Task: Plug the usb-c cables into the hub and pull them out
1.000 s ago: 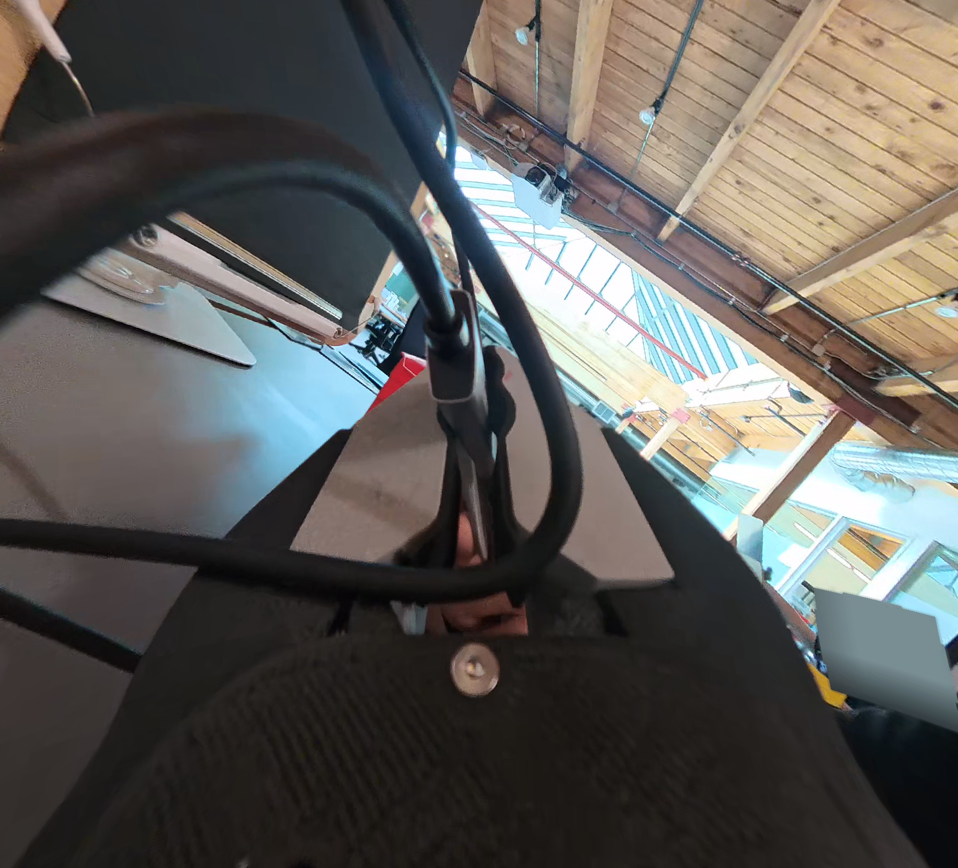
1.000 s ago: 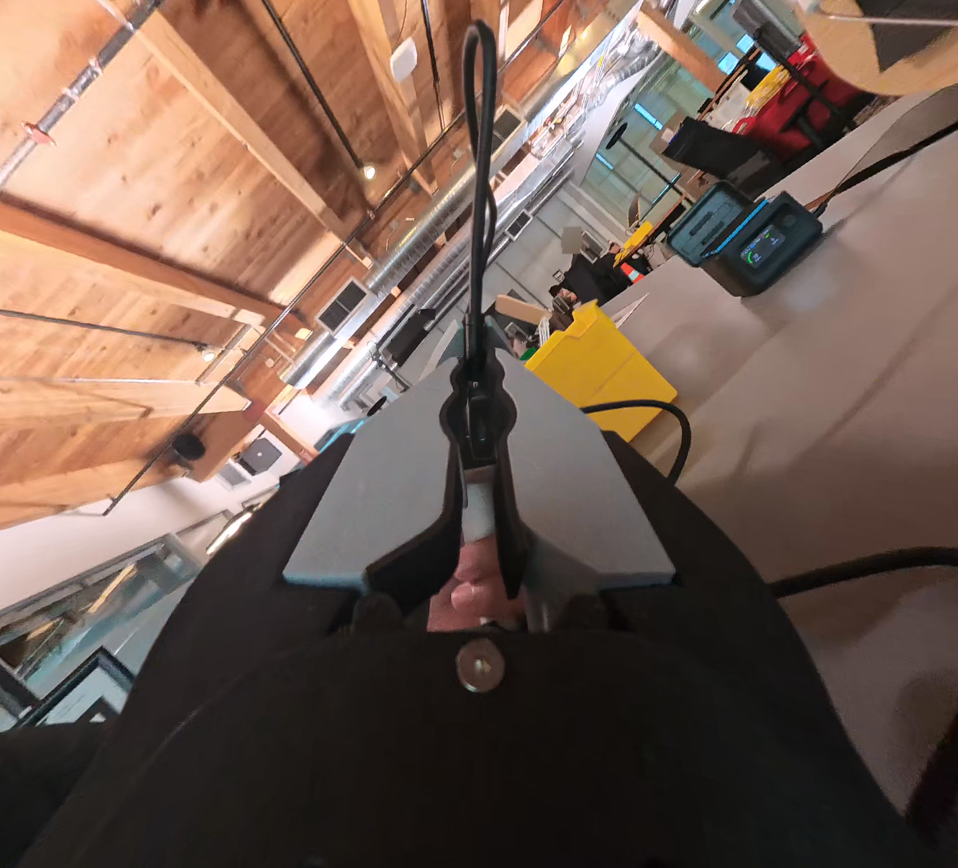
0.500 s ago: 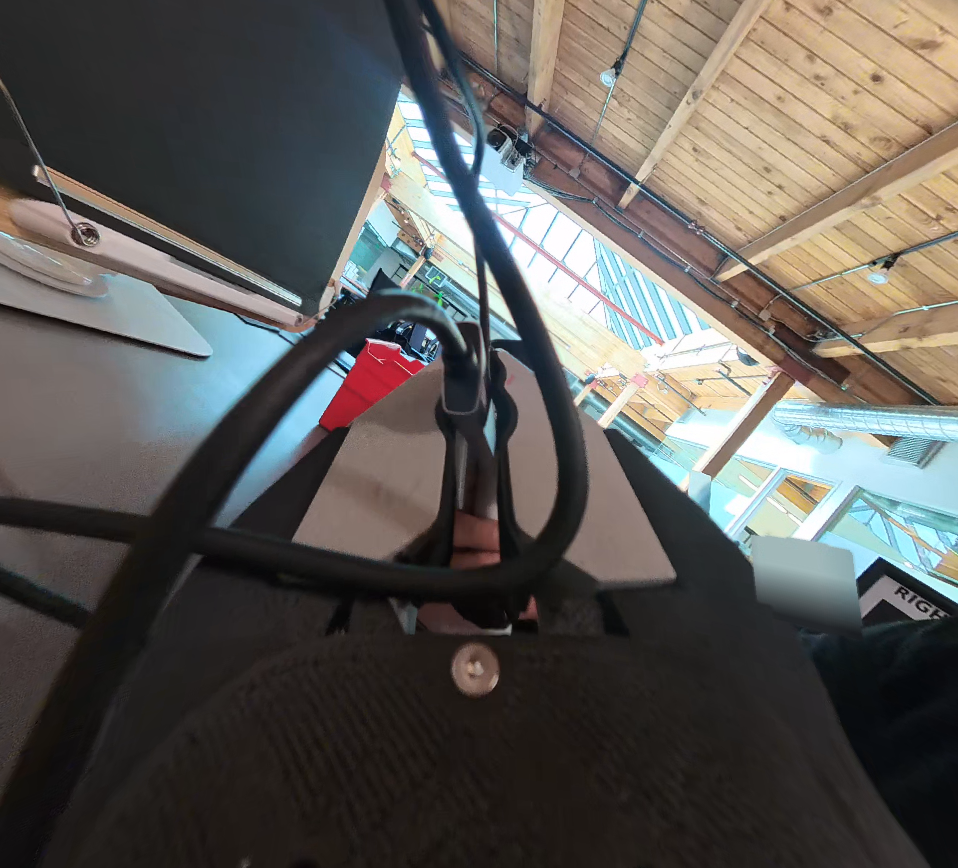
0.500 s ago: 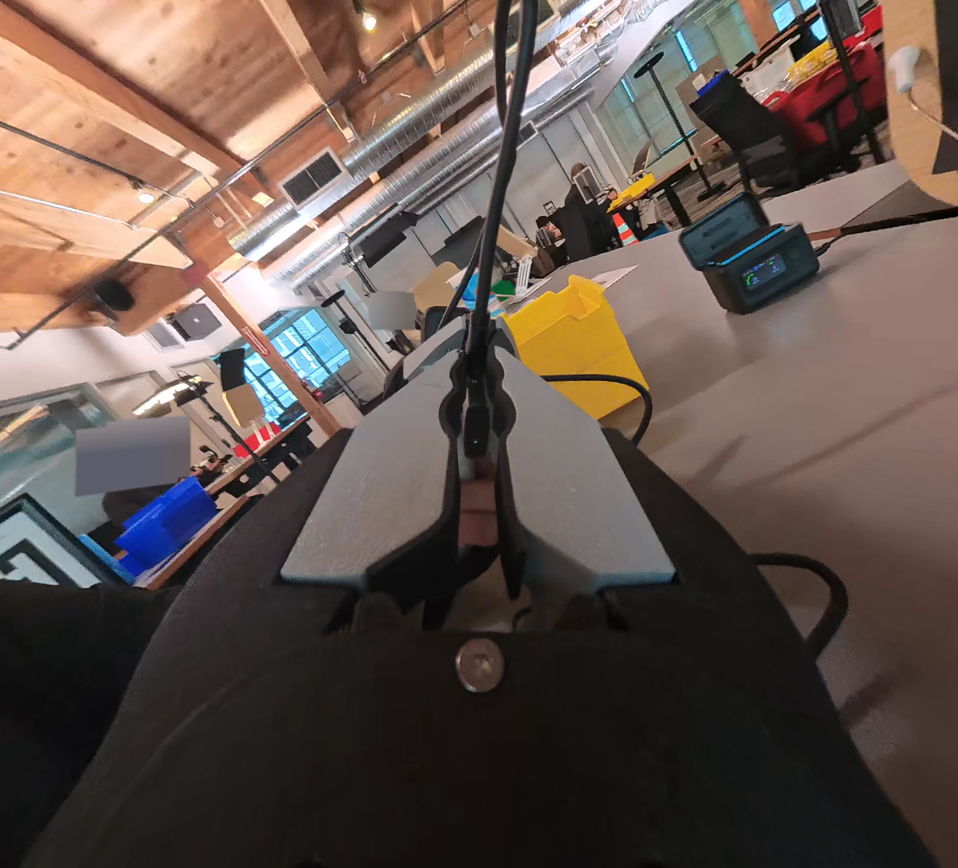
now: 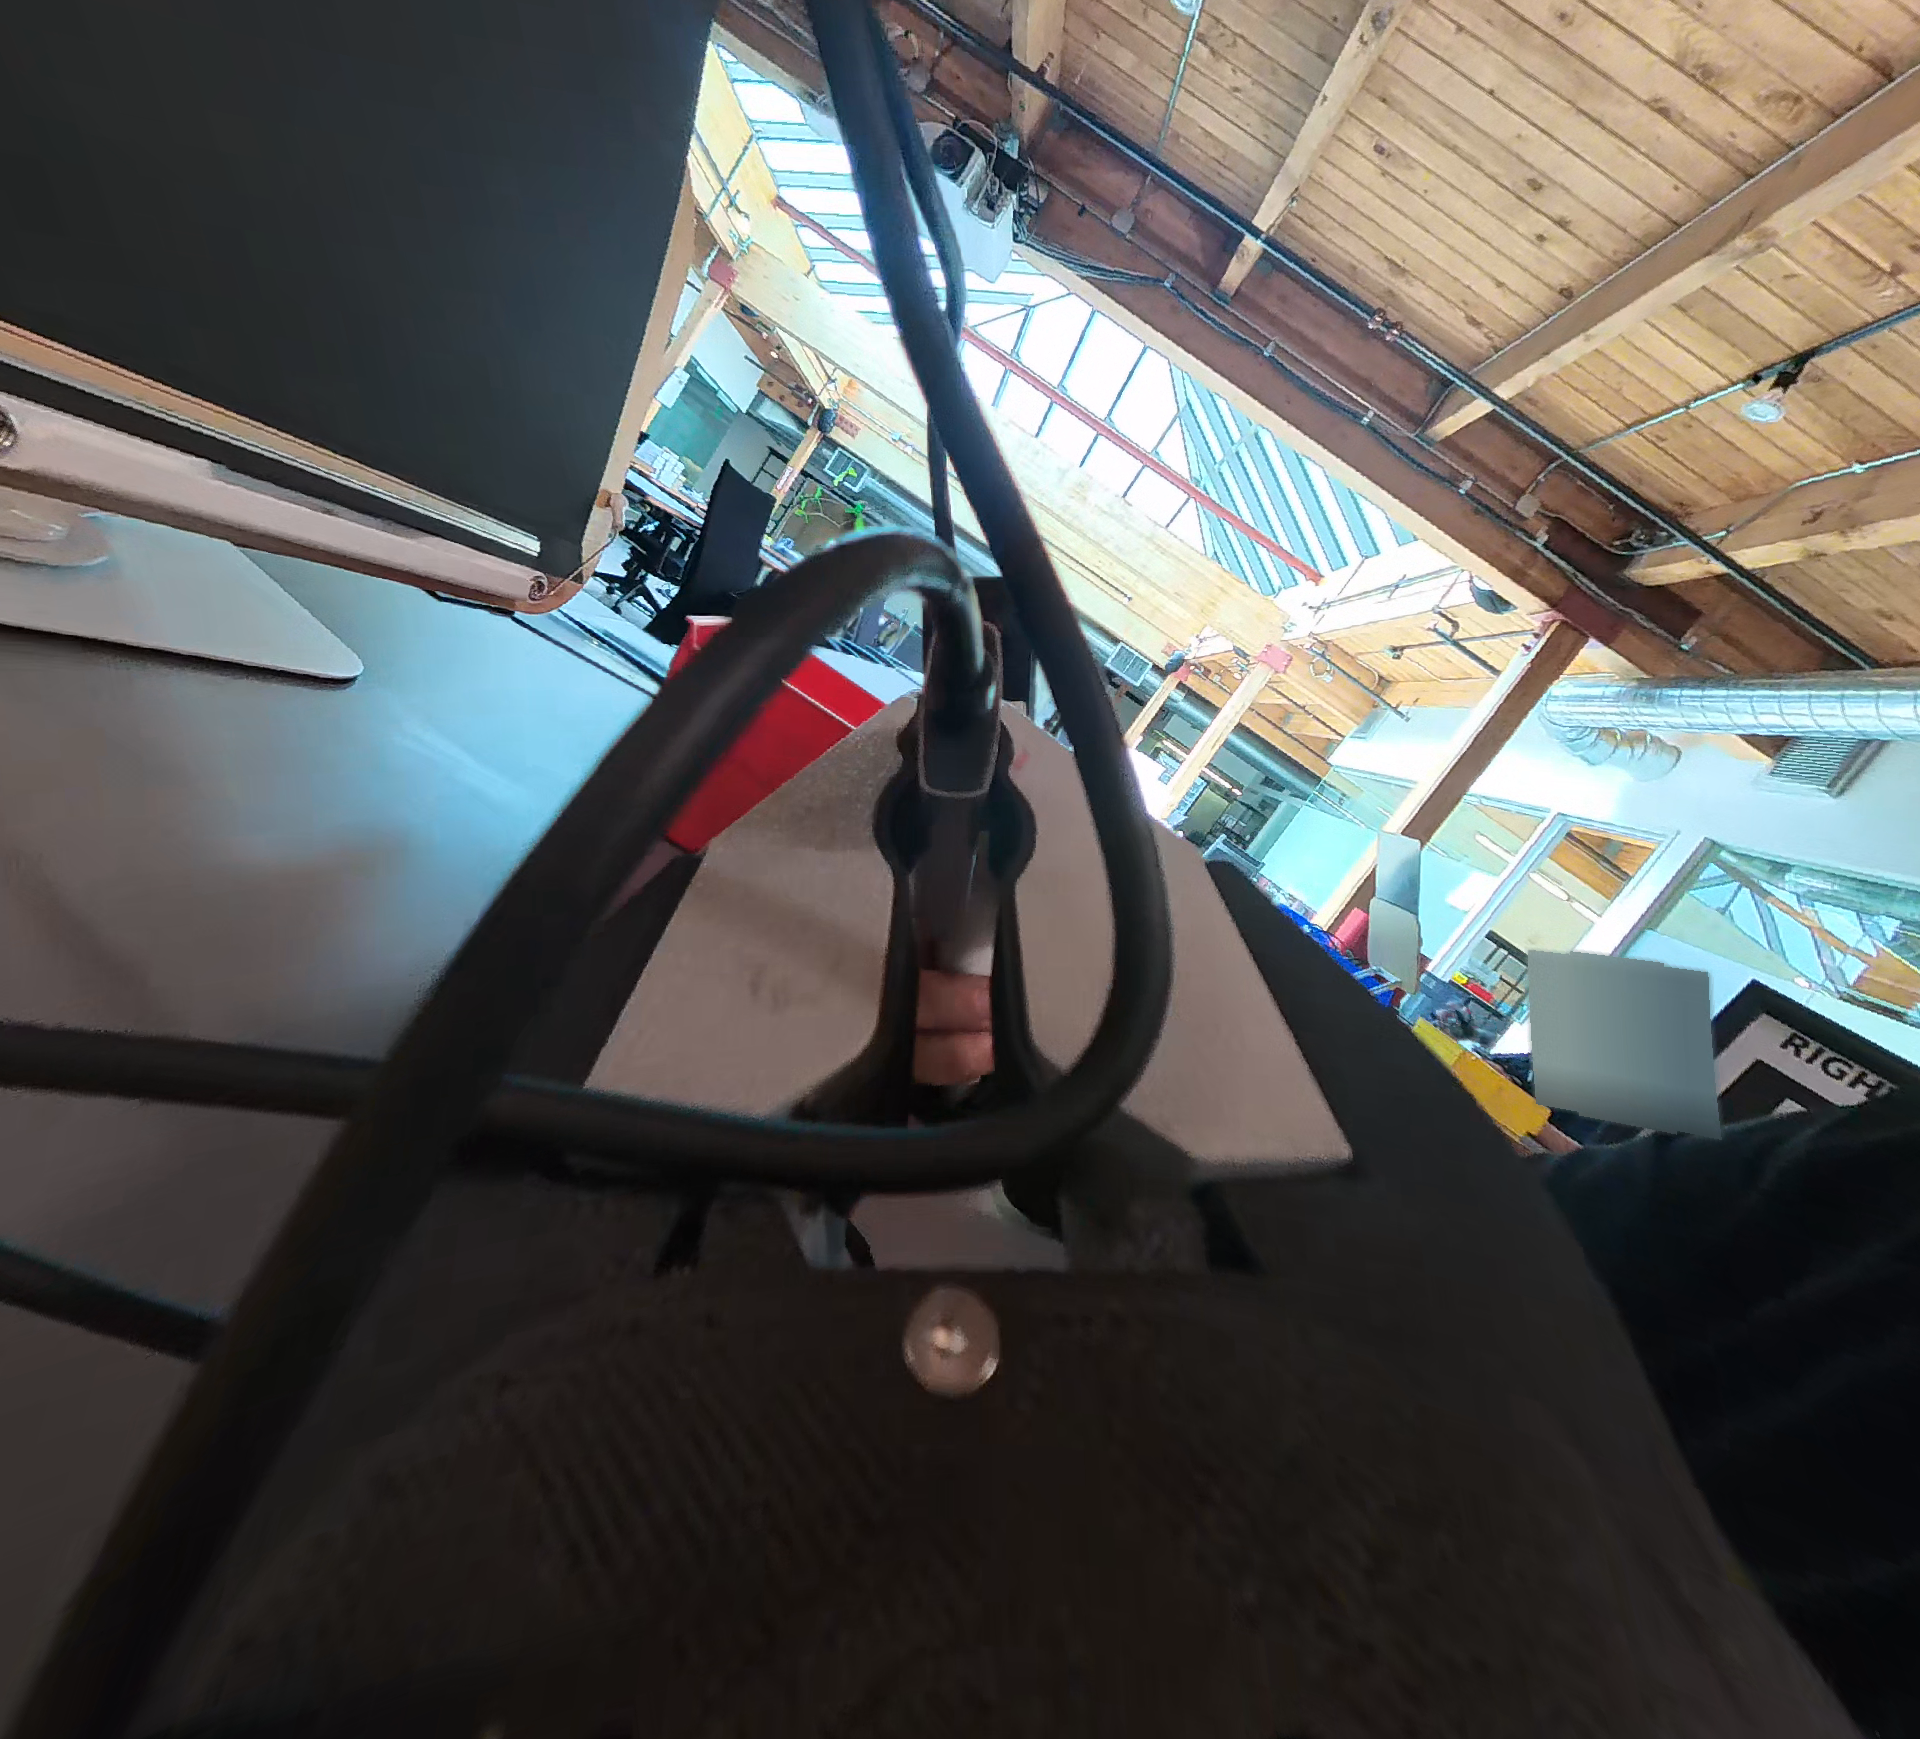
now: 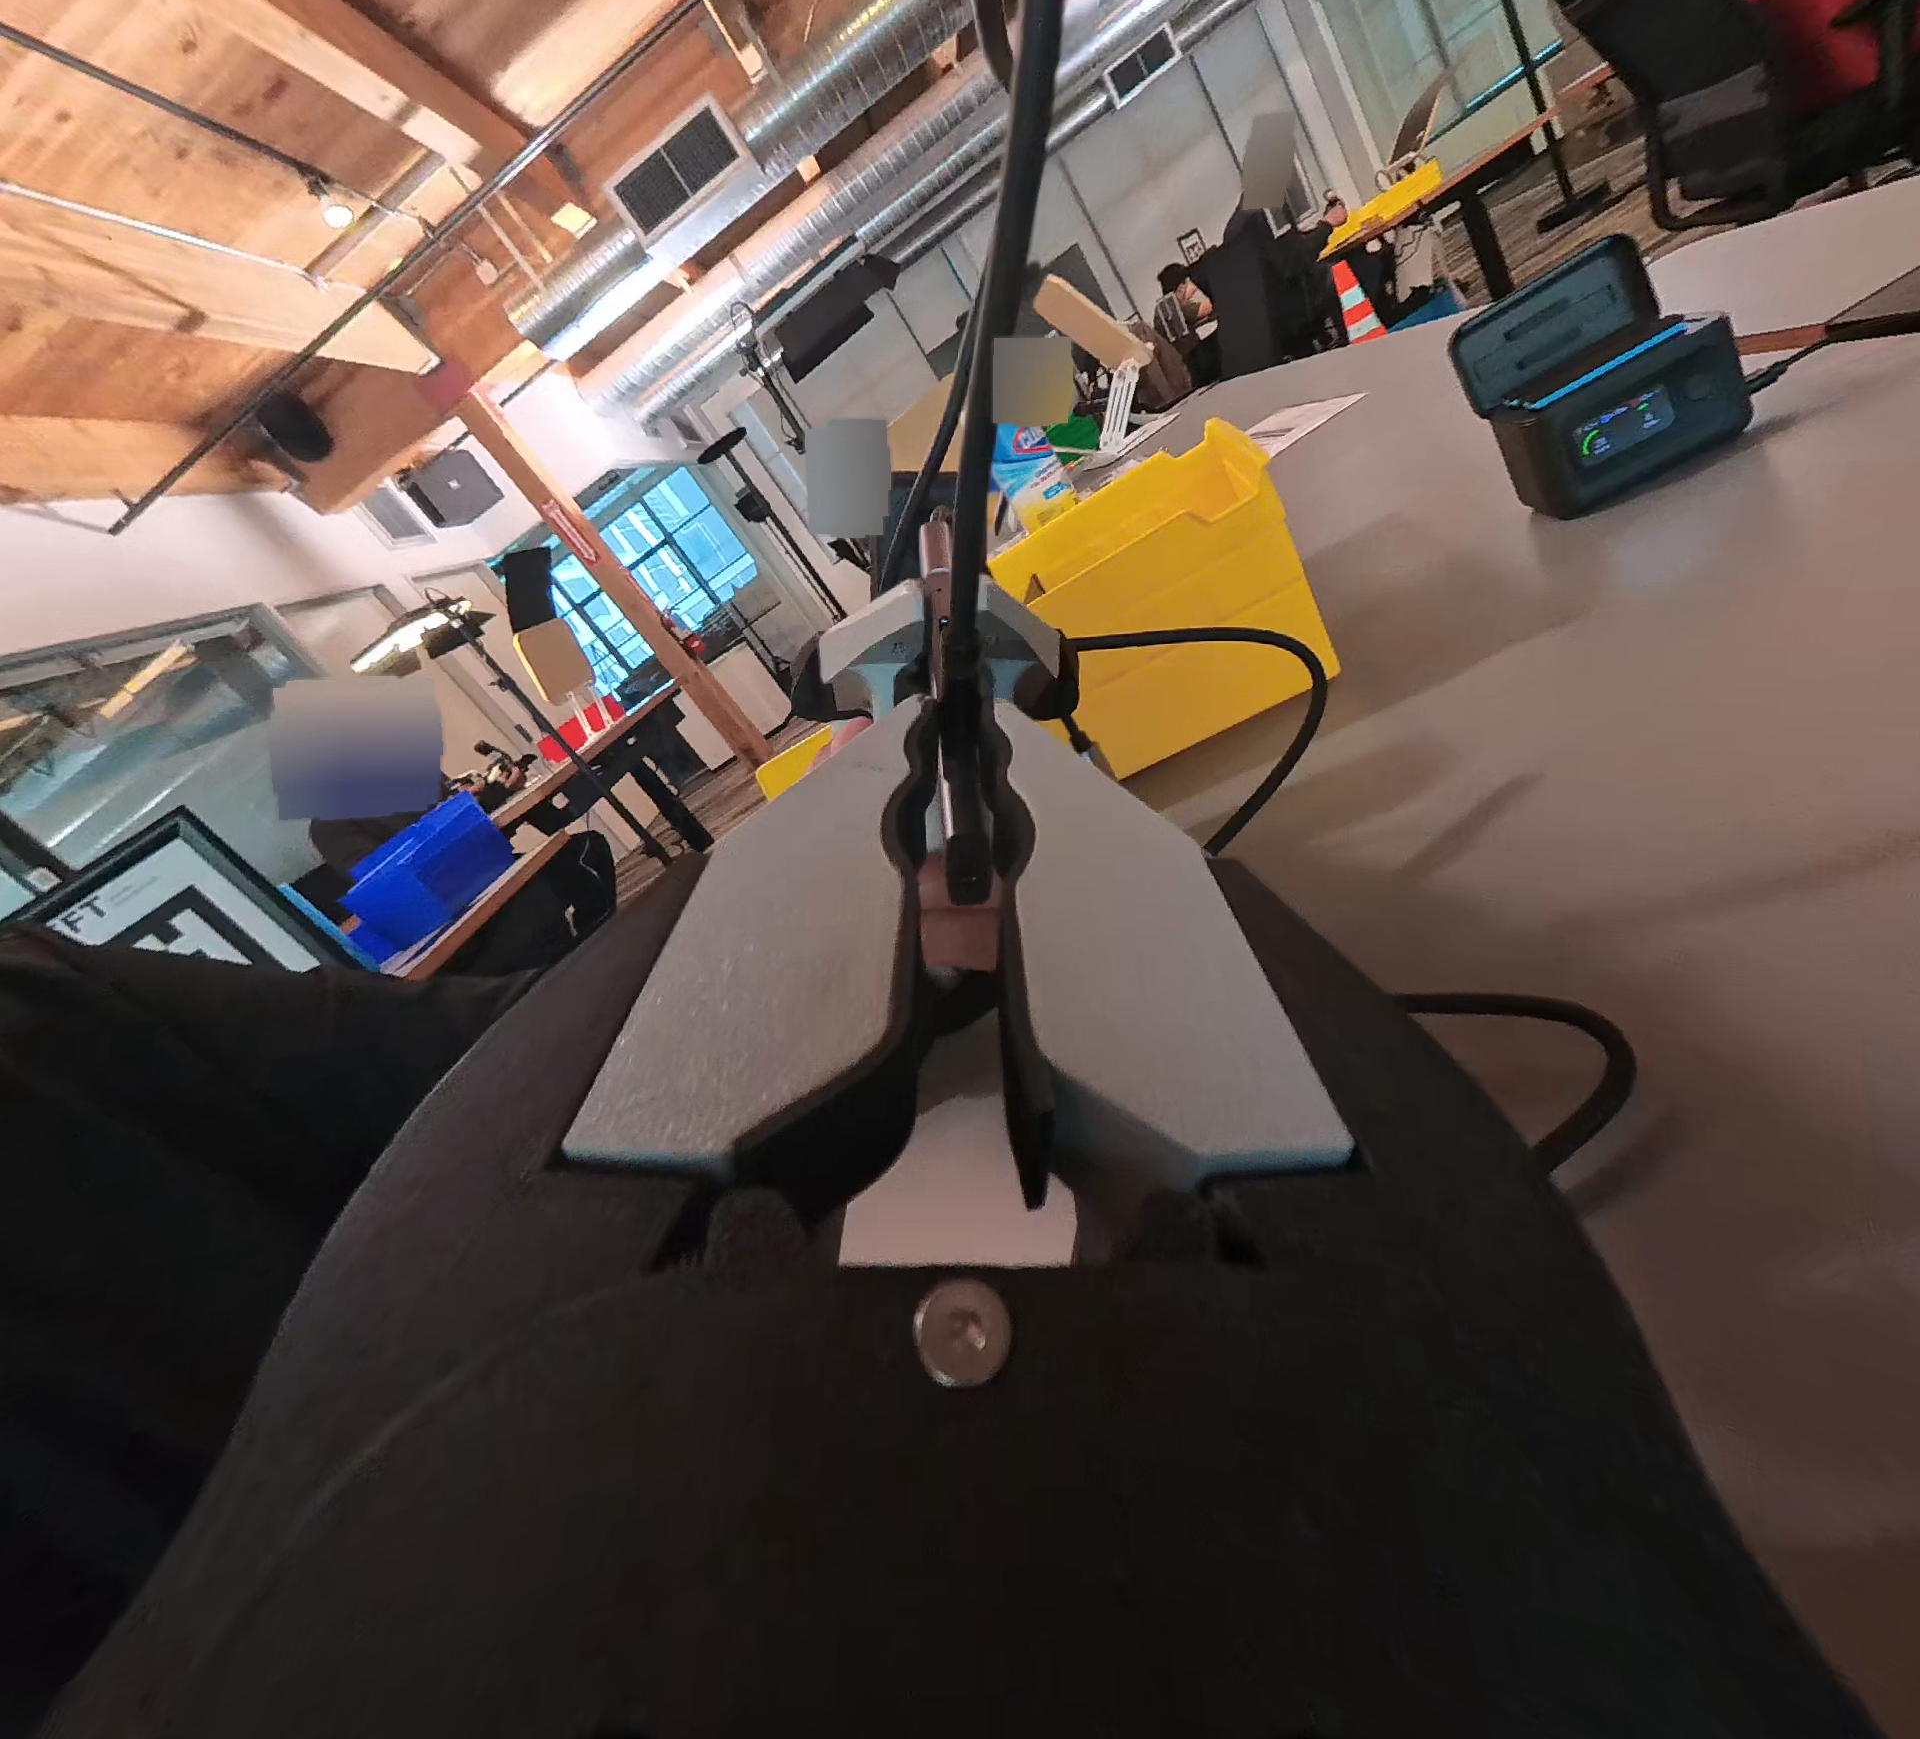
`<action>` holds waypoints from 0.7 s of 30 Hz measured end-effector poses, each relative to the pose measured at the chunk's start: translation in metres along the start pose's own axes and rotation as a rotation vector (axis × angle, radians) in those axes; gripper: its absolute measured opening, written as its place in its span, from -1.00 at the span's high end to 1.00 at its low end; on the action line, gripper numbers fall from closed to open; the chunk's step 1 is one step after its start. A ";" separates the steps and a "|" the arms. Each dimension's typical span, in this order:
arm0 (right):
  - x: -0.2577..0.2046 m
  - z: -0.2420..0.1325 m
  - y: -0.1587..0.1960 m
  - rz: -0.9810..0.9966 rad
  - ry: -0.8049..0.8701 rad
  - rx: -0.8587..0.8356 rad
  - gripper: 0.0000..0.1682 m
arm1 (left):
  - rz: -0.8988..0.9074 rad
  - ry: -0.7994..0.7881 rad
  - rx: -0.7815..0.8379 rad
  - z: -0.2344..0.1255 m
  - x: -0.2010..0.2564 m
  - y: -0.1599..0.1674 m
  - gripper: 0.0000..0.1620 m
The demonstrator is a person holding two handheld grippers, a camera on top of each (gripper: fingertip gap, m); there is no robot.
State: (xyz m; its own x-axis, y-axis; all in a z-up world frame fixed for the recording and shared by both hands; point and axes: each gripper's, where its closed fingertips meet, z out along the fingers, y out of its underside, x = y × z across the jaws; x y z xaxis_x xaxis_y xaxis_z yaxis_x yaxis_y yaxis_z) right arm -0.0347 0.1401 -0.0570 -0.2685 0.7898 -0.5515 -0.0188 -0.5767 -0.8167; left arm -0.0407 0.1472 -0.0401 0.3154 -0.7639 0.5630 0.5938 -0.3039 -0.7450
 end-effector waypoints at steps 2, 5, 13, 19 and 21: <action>-0.001 0.000 0.002 -0.014 -0.002 -0.026 0.95 | 0.000 0.007 0.013 -0.001 0.001 -0.002 0.92; -0.001 -0.001 0.004 -0.048 0.011 -0.048 0.95 | 0.005 0.009 0.009 -0.001 0.002 -0.003 0.92; 0.000 0.000 0.005 -0.082 0.027 -0.050 0.96 | -0.031 0.011 0.011 -0.002 -0.001 -0.001 0.92; 0.007 -0.001 0.000 -0.049 0.041 0.009 0.97 | -0.024 -0.038 -0.009 -0.003 -0.006 0.003 0.96; 0.007 0.002 -0.002 -0.022 0.041 0.060 0.98 | -0.032 -0.042 0.016 -0.004 -0.007 0.000 0.95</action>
State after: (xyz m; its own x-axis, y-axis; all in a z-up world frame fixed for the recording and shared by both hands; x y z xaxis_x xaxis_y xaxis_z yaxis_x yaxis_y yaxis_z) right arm -0.0381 0.1468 -0.0587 -0.2274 0.8095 -0.5413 -0.0824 -0.5699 -0.8176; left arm -0.0461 0.1508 -0.0453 0.3265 -0.7291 0.6016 0.6161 -0.3185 -0.7204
